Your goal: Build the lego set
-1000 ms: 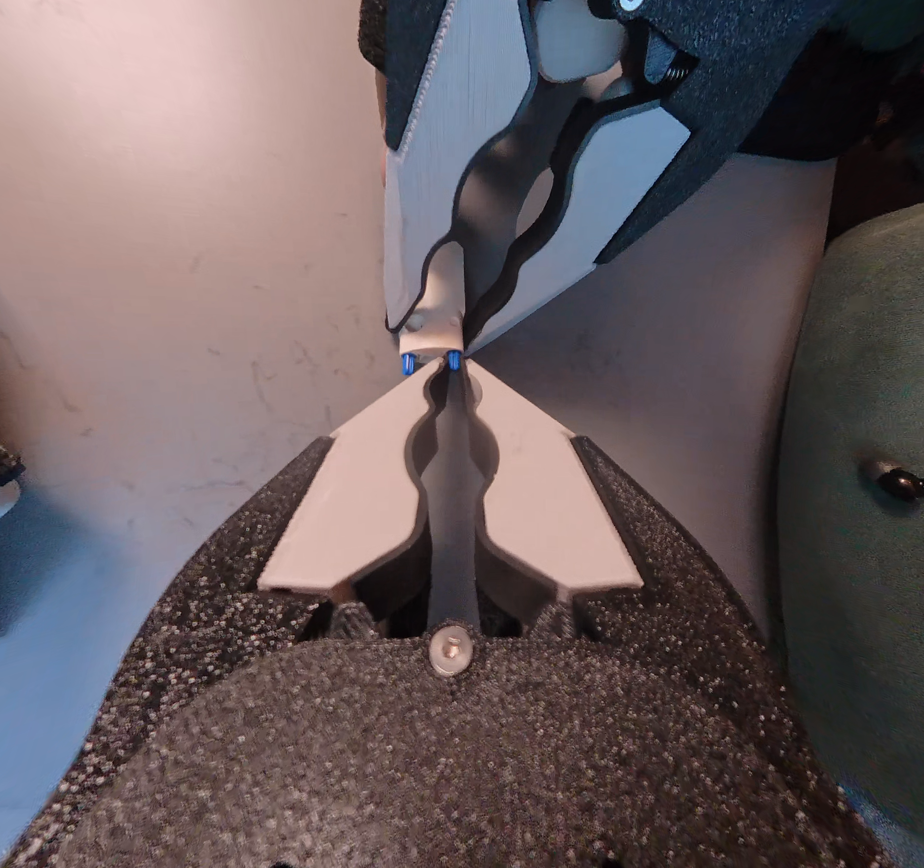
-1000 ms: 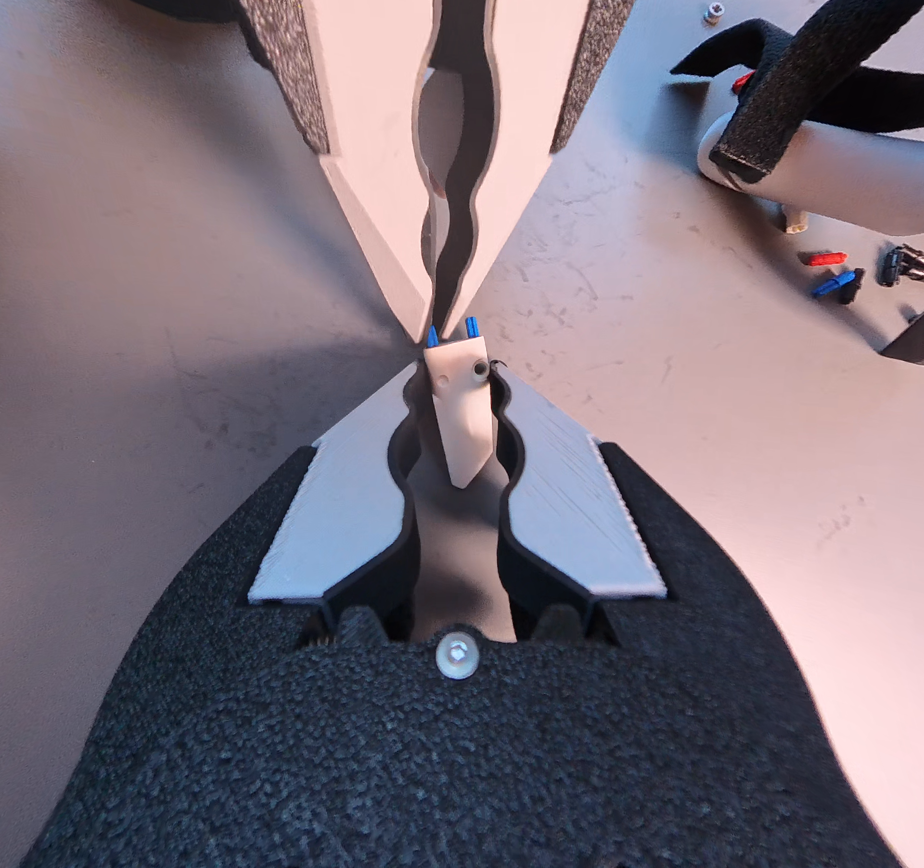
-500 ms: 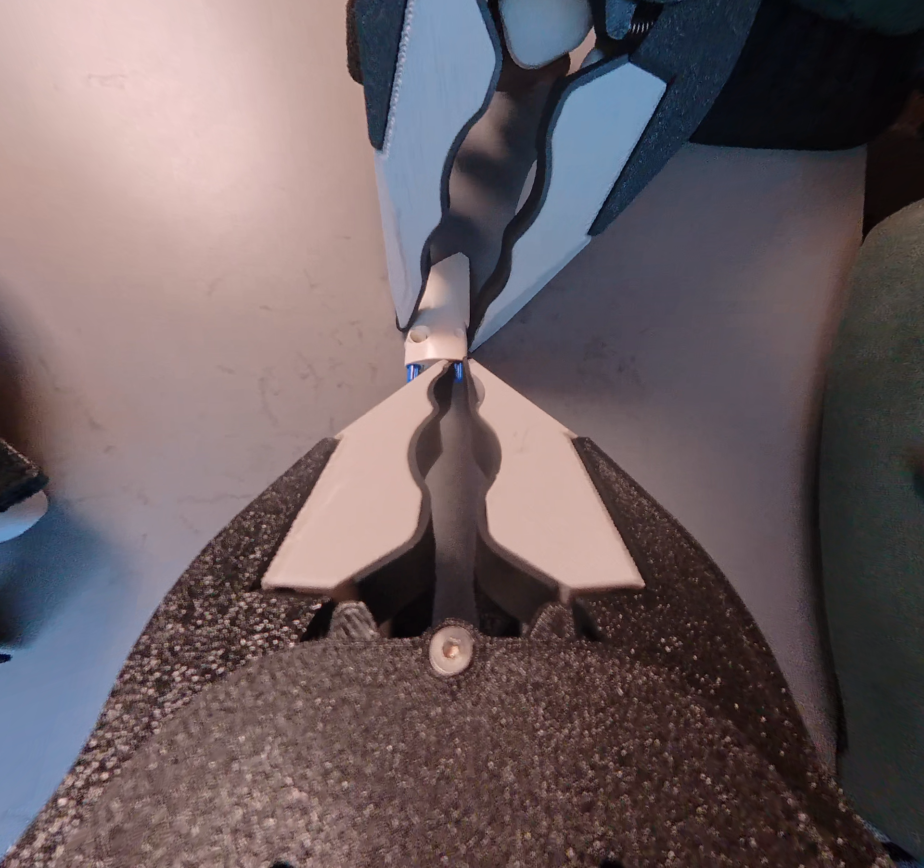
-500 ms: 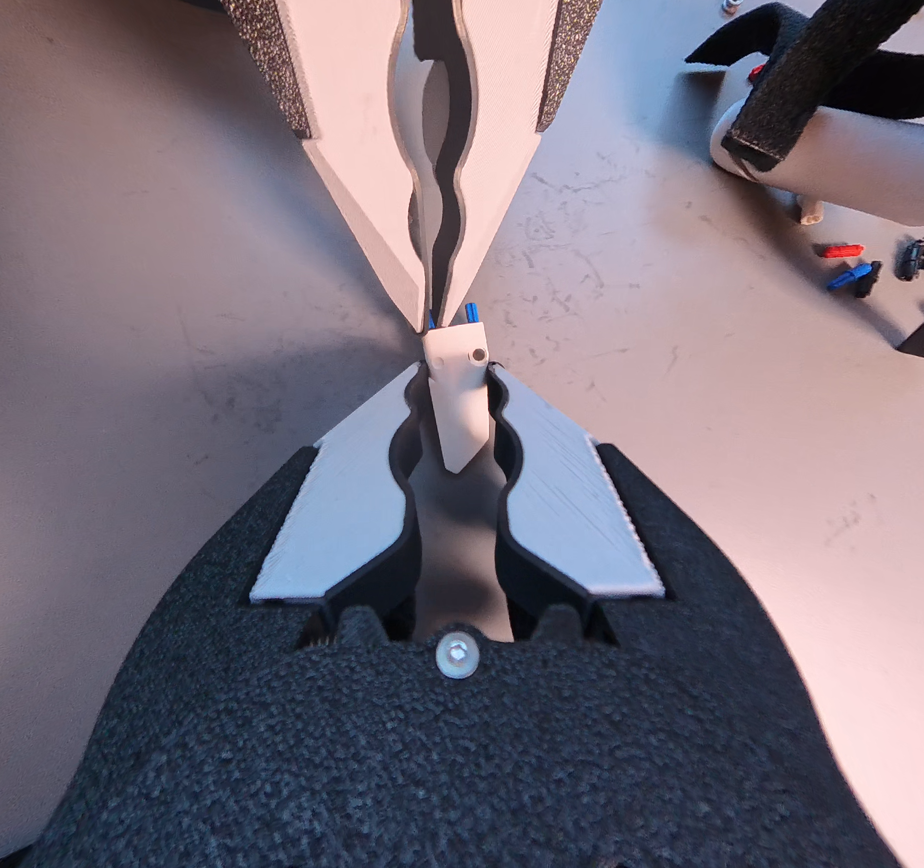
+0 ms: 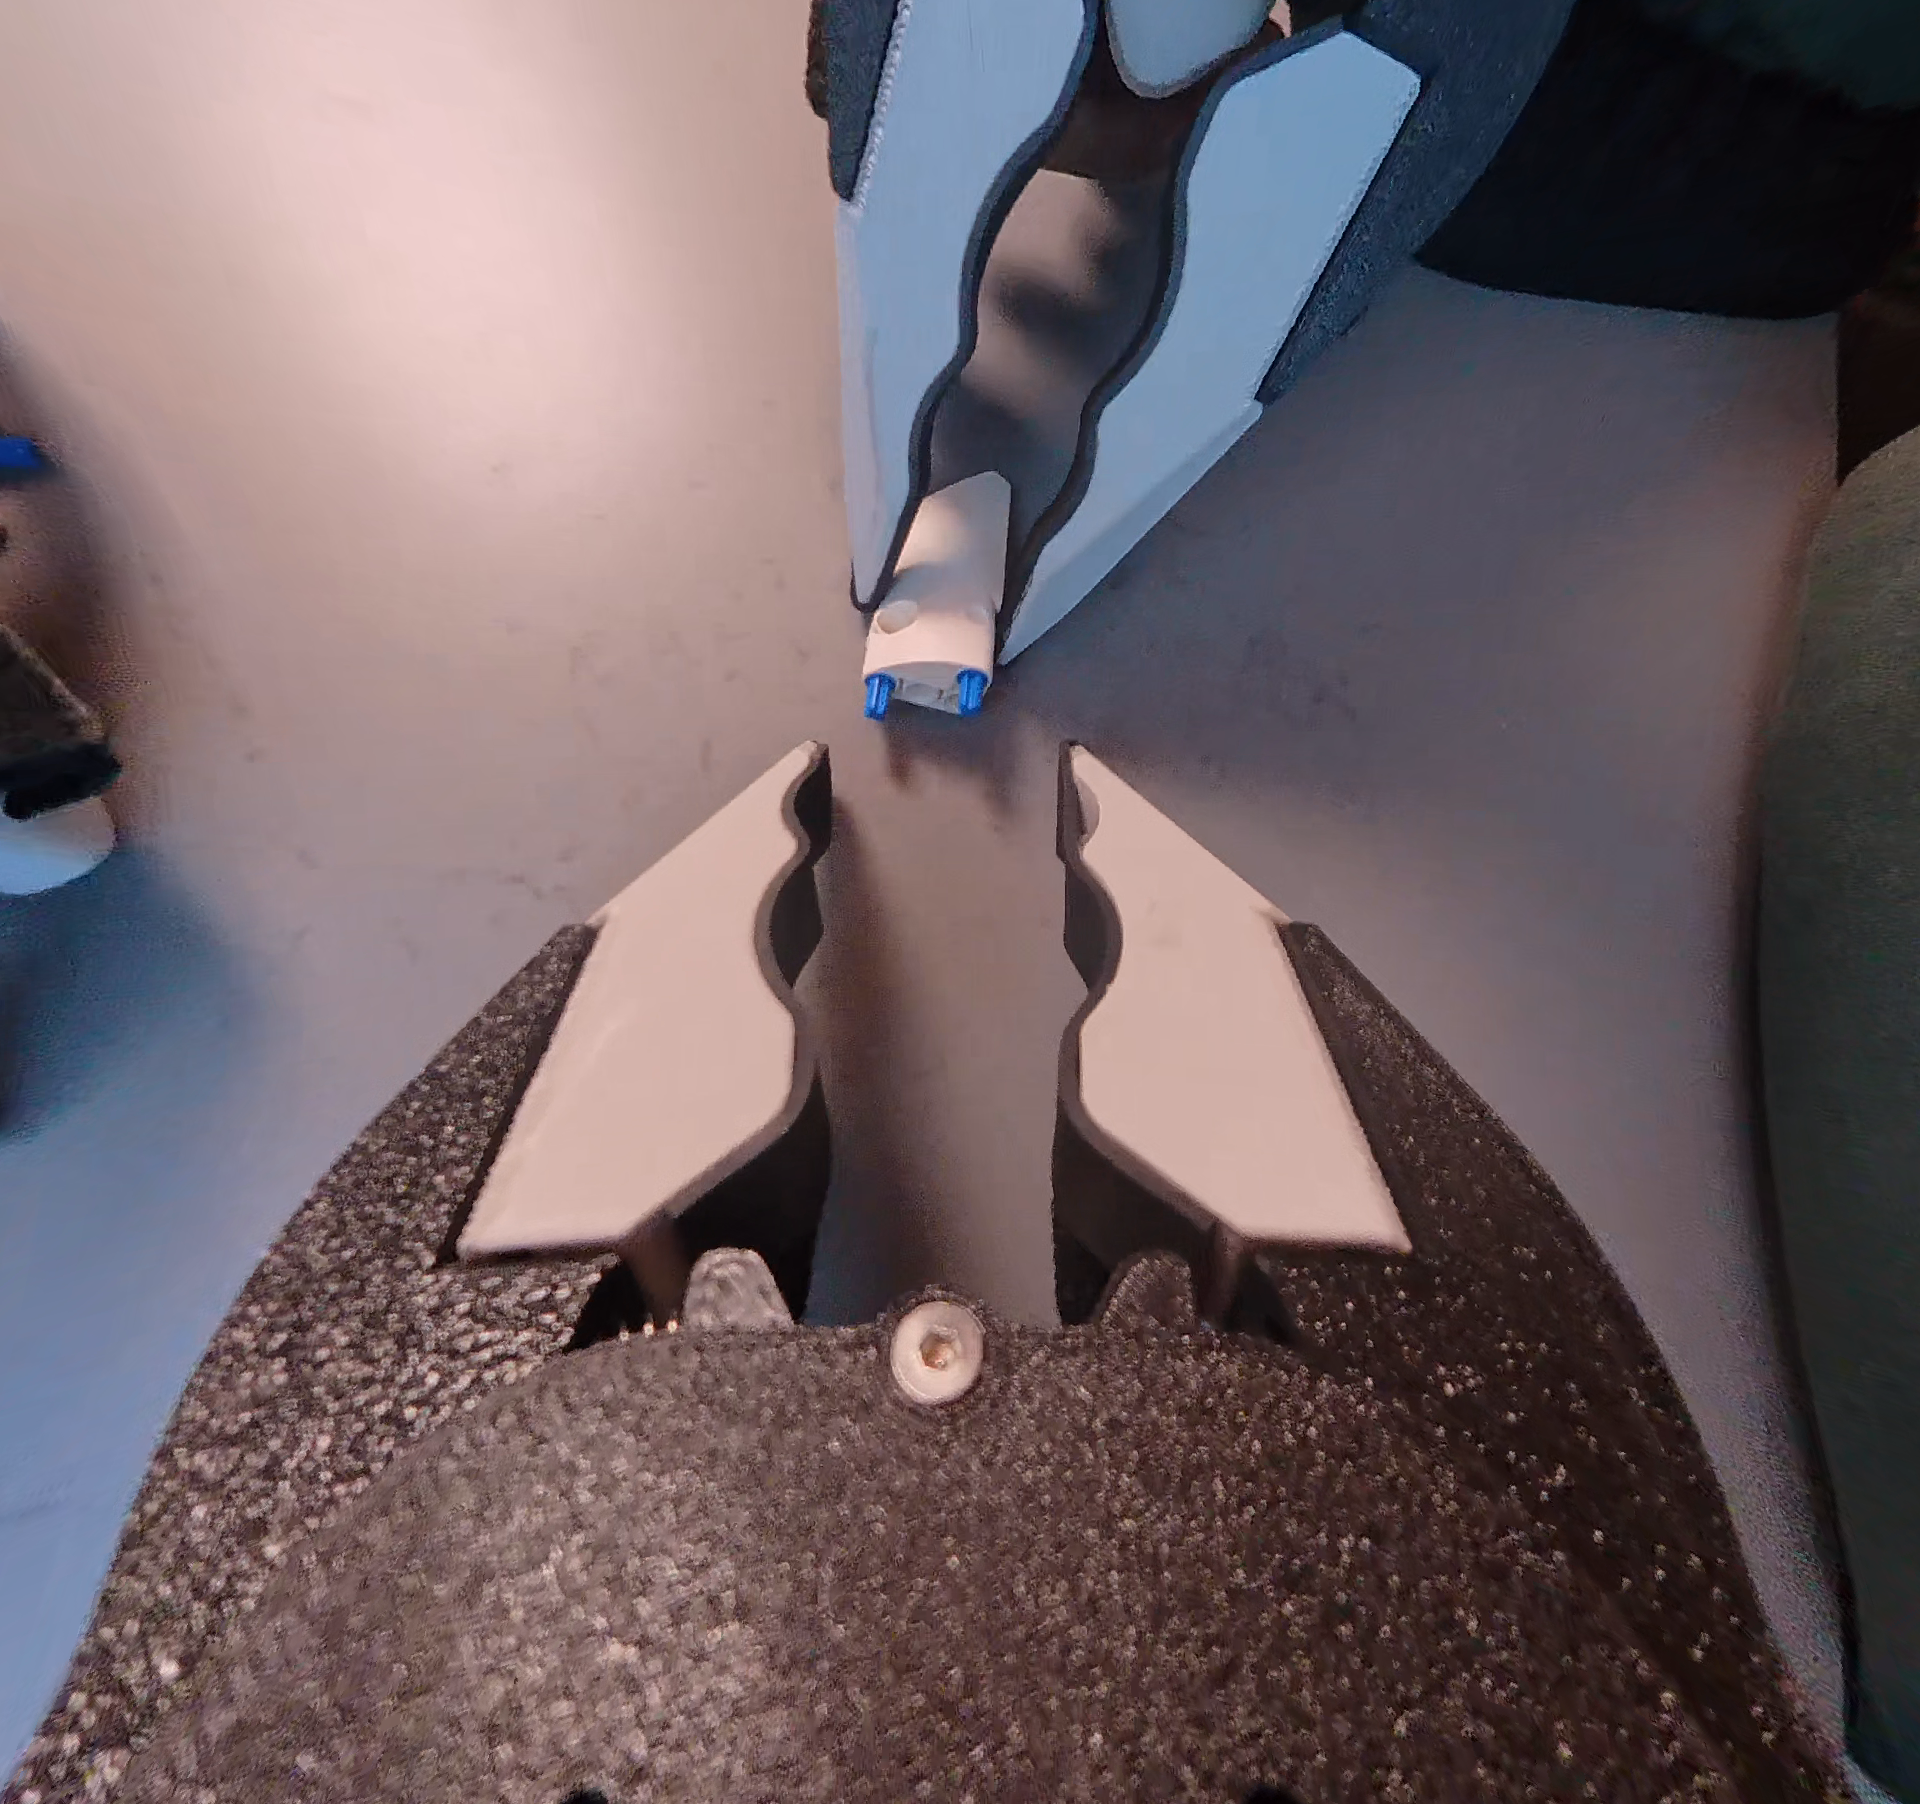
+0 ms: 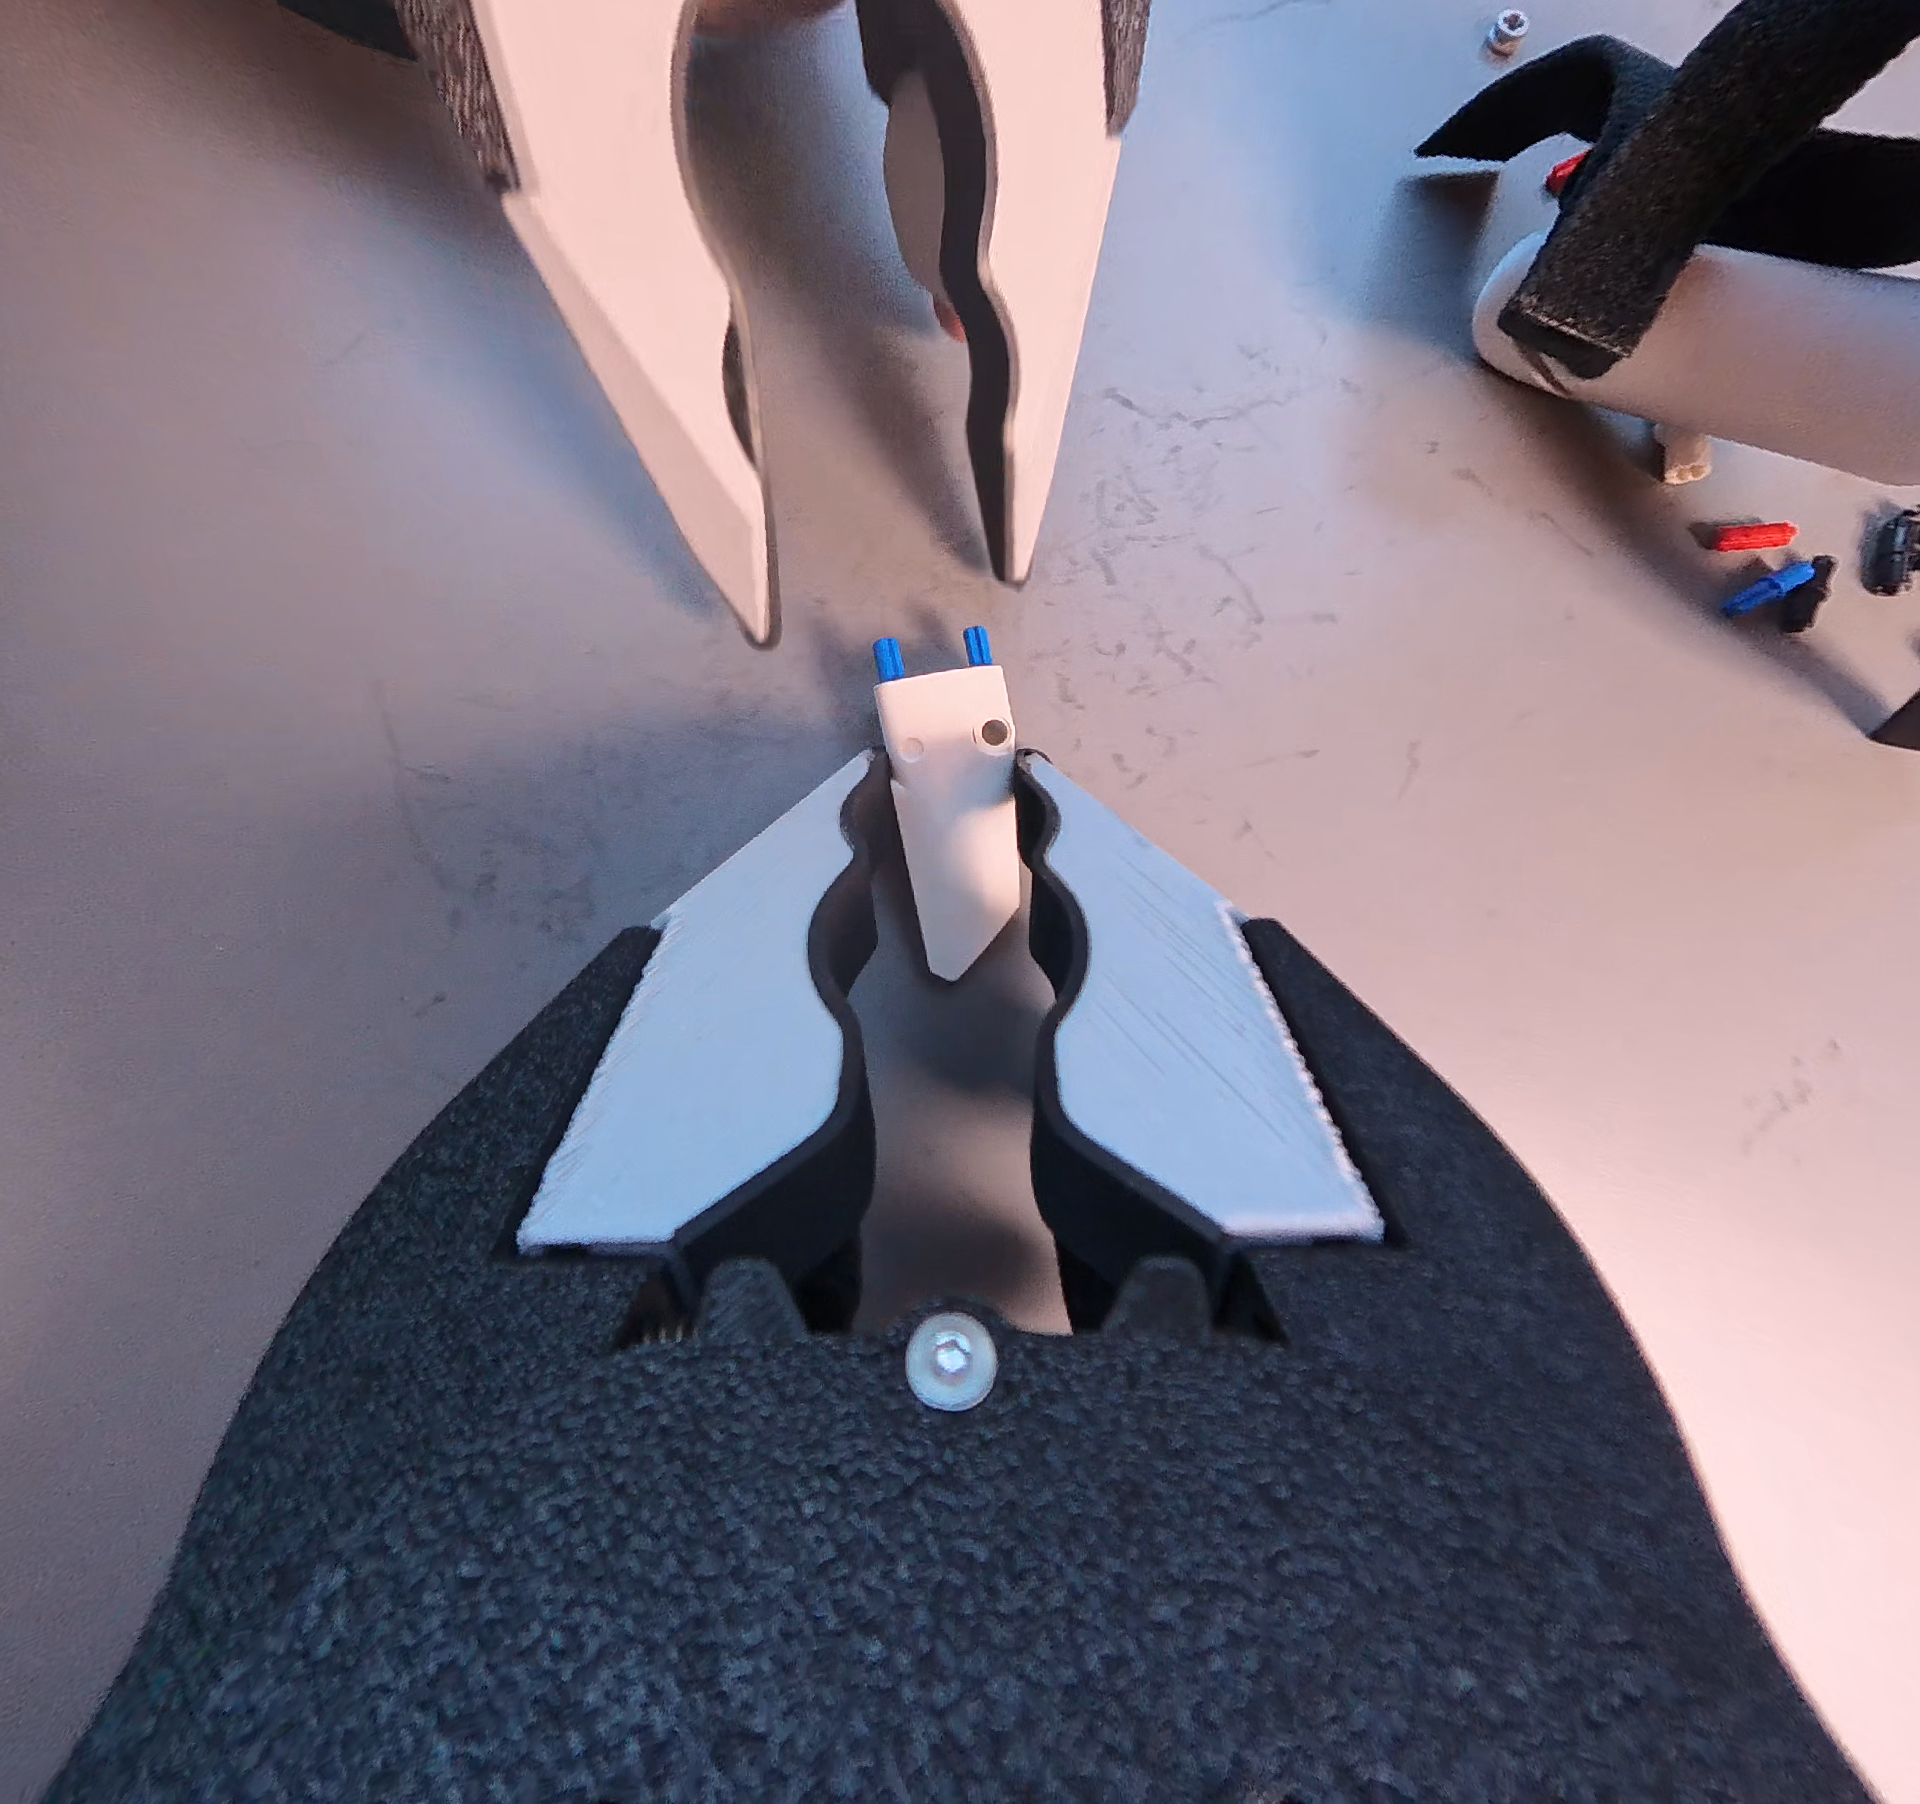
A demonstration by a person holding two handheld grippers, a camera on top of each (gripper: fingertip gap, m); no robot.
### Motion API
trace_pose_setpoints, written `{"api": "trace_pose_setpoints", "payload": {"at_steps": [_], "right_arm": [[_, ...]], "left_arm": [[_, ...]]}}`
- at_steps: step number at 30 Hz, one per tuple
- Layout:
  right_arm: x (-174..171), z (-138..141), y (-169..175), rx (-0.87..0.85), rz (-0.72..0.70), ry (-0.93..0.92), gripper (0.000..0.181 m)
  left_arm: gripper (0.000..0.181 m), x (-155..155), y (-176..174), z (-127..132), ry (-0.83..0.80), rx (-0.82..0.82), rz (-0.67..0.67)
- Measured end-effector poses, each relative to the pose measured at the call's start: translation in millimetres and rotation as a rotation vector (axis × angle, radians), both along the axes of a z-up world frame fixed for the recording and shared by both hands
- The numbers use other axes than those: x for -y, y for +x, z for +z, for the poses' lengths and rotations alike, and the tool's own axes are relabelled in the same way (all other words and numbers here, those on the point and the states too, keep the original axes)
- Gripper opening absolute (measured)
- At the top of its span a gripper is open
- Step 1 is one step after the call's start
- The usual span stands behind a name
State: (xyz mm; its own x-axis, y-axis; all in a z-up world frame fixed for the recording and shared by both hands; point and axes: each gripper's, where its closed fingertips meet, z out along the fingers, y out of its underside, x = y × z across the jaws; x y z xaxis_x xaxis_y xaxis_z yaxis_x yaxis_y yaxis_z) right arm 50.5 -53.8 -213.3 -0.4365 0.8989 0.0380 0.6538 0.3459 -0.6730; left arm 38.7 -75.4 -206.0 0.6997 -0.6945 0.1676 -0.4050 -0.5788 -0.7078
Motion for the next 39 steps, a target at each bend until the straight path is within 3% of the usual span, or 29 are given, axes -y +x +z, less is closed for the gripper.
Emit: {"api": "trace_pose_setpoints", "payload": {"at_steps": [5, 6, 13, 14, 16, 18, 21, 24, 27, 31, 33, 35, 39], "right_arm": [[5, 1, -1, -0.028, -0.003, -0.009, 0.026], [6, 1, -1, -0.033, -0.004, -0.001, 0.028], [2, 5, 0, -0.082, -0.026, 0.005, 0.032], [1, 7, 2, -0.087, -0.031, -0.011, 0.027], [2, 16, 8, -0.125, -0.008, -0.038, 0.000], [2, 23, 16, -0.137, 0.021, -0.053, 0.000], [-22, 39, 18, -0.214, -0.077, -0.046, 0.000], [-62, 67, 1, -0.327, -0.225, 0.003, 0.023], [-97, 90, -40, -0.382, -0.321, 0.104, 0.044], [-127, 83, -106, -0.294, -0.344, 0.231, 0.076], [-146, 63, -125, -0.196, -0.352, 0.326, 0.064], [-145, 54, -133, -0.155, -0.308, 0.318, 0.029], [-140, 76, -126, -0.227, -0.302, 0.286, 0.027]], "left_arm": [[0.033, -13, 7, -6, 0.045, -0.021, -0.032], [0.025, -11, 8, -5, 0.047, -0.023, -0.059], [0.025, 8, -13, -5, 0.038, -0.065, -0.117], [0.025, 11, -20, -4, 0.030, -0.066, -0.110], [0.025, 14, -30, 4, 0.046, -0.040, -0.086], [0.025, 20, -36, 14, 0.049, 0.009, -0.080], [0.032, 19, -51, 22, 0.088, 0.044, -0.022], [0.037, 14, -57, 36, 0.148, 0.100, 0.023], [0.040, -1, -69, 43, 0.224, 0.097, 0.113], [0.039, -16, -88, 56, 0.334, 0.105, 0.252], [0.039, -20, -95, 59, 0.356, 0.109, 0.303], [0.039, -22, -100, 60, 0.361, 0.118, 0.329], [0.038, -24, -103, 62, 0.373, 0.132, 0.347]]}}
